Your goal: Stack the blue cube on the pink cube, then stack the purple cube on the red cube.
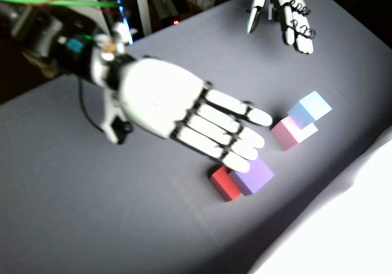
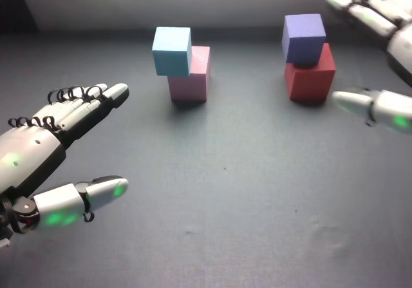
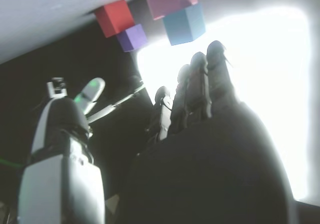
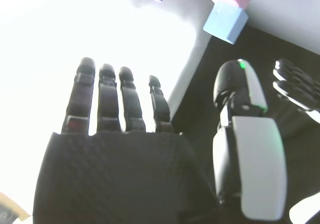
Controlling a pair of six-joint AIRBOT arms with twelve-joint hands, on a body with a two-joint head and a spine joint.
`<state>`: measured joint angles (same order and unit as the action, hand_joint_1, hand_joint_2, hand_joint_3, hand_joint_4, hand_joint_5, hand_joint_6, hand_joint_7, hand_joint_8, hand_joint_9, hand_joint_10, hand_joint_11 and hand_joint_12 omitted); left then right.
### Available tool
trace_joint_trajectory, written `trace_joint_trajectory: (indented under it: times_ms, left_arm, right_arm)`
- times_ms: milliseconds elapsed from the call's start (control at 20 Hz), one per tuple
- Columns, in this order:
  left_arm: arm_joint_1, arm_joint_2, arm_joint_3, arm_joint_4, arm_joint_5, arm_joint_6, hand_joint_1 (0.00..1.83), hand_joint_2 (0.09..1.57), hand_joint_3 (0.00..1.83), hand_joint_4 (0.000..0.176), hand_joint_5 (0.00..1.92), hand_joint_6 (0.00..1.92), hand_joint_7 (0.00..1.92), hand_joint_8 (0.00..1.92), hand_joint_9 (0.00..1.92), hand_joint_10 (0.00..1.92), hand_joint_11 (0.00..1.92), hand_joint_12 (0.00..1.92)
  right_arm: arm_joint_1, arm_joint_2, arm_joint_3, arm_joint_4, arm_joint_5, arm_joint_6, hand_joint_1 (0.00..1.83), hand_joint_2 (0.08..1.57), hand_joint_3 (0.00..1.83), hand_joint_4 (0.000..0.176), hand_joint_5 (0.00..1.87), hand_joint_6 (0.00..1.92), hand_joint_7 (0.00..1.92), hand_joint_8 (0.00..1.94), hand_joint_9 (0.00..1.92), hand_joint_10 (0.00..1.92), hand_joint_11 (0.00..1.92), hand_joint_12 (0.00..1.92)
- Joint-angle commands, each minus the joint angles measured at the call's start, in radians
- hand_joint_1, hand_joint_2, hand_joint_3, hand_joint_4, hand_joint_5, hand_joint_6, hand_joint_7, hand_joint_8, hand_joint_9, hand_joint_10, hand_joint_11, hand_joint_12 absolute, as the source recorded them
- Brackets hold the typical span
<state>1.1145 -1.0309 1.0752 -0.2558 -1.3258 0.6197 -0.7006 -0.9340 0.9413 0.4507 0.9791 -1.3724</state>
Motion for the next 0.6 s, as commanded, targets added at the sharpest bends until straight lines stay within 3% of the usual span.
trace_joint_trajectory:
  times_ms: [0, 50, 100, 150, 250, 300, 350, 400, 450, 500, 550]
  left_arm:
    - [-0.002, 0.01, -0.001, 0.007, -0.148, -0.003, 0.49, 1.22, 0.01, 0.176, 0.0, 0.0, 0.0, 0.0, 0.0, 0.0, 0.0, 0.0]
    - [-0.002, 0.014, -0.004, 0.005, -0.159, 0.001, 0.49, 1.22, 0.01, 0.176, 0.0, 0.0, 0.0, 0.0, 0.0, 0.0, 0.0, 0.0]
    - [-0.002, 0.018, -0.007, 0.004, -0.169, 0.004, 0.46, 1.24, 0.01, 0.176, 0.0, 0.0, 0.0, 0.0, 0.0, 0.0, 0.0, 0.0]
    - [-0.002, 0.022, -0.01, 0.004, -0.179, 0.006, 0.46, 1.26, 0.02, 0.134, 0.0, 0.0, 0.0, 0.0, 0.0, 0.0, 0.0, 0.0]
    - [-0.005, 0.032, -0.013, 0.003, -0.199, 0.013, 0.42, 1.26, 0.02, 0.127, 0.0, 0.0, 0.0, 0.0, 0.0, 0.0, 0.0, 0.0]
    - [-0.007, 0.036, -0.016, 0.002, -0.207, 0.018, 0.41, 1.25, 0.01, 0.135, 0.0, 0.0, 0.0, 0.0, 0.0, 0.0, 0.0, 0.0]
    - [-0.009, 0.04, -0.018, 0.002, -0.214, 0.022, 0.39, 1.24, 0.0, 0.161, 0.0, 0.0, 0.0, 0.0, 0.0, 0.0, 0.0, 0.0]
    - [-0.012, 0.046, -0.021, 0.001, -0.226, 0.026, 0.37, 1.27, 0.01, 0.15, 0.0, 0.0, 0.0, 0.0, 0.0, 0.0, 0.0, 0.0]
    - [-0.016, 0.053, -0.022, 0.0, -0.241, 0.028, 0.31, 1.27, 0.01, 0.174, 0.0, 0.0, 0.0, 0.0, 0.0, 0.0, 0.0, 0.0]
    - [-0.02, 0.057, -0.023, -0.002, -0.253, 0.03, 0.3, 1.25, 0.0, 0.176, 0.0, 0.0, 0.0, 0.0, 0.0, 0.0, 0.0, 0.0]
    - [-0.024, 0.062, -0.024, -0.004, -0.268, 0.035, 0.3, 1.25, 0.0, 0.176, 0.0, 0.0, 0.0, 0.0, 0.0, 0.0, 0.0, 0.0]
  right_arm:
    - [-0.019, 0.021, -0.019, -0.034, 0.219, 0.014, 0.46, 1.23, 0.02, 0.072, 0.0, 0.0, 0.0, 0.0, 0.0, 0.0, 0.0, 0.0]
    - [-0.06, 0.039, -0.043, -0.04, 0.271, 0.026, 0.49, 1.23, 0.02, 0.072, 0.0, 0.0, 0.0, 0.0, 0.0, 0.0, 0.0, 0.0]
    - [-0.104, 0.054, -0.065, -0.042, 0.335, 0.051, 0.47, 1.22, 0.01, 0.144, 0.0, 0.0, 0.0, 0.0, 0.0, 0.0, 0.0, 0.0]
    - [-0.152, 0.067, -0.081, -0.042, 0.397, 0.084, 0.42, 1.22, 0.01, 0.17, 0.0, 0.0, 0.0, 0.0, 0.0, 0.0, 0.0, 0.0]
    - [-0.231, 0.083, -0.102, -0.043, 0.485, 0.146, 0.41, 1.23, 0.01, 0.175, 0.0, 0.0, 0.0, 0.0, 0.0, 0.0, 0.0, 0.0]
    - [-0.257, 0.087, -0.108, -0.043, 0.517, 0.165, 0.38, 1.21, 0.0, 0.176, 0.0, 0.0, 0.0, 0.0, 0.0, 0.0, 0.0, 0.0]
    - [-0.277, 0.091, -0.114, -0.043, 0.54, 0.177, 0.34, 1.2, 0.0, 0.176, 0.0, 0.0, 0.0, 0.0, 0.0, 0.0, 0.0, 0.0]
    - [-0.299, 0.095, -0.12, -0.043, 0.566, 0.193, 0.34, 1.24, 0.02, 0.132, 0.0, 0.0, 0.0, 0.0, 0.0, 0.0, 0.0, 0.0]
    - [-0.324, 0.102, -0.126, -0.044, 0.593, 0.216, 0.35, 1.24, 0.01, 0.096, 0.0, 0.0, 0.0, 0.0, 0.0, 0.0, 0.0, 0.0]
    - [-0.341, 0.108, -0.13, -0.044, 0.608, 0.233, 0.35, 1.24, 0.01, 0.083, 0.0, 0.0, 0.0, 0.0, 0.0, 0.0, 0.0, 0.0]
    - [-0.354, 0.113, -0.134, -0.045, 0.627, 0.243, 0.35, 1.24, 0.01, 0.083, 0.0, 0.0, 0.0, 0.0, 0.0, 0.0, 0.0, 0.0]
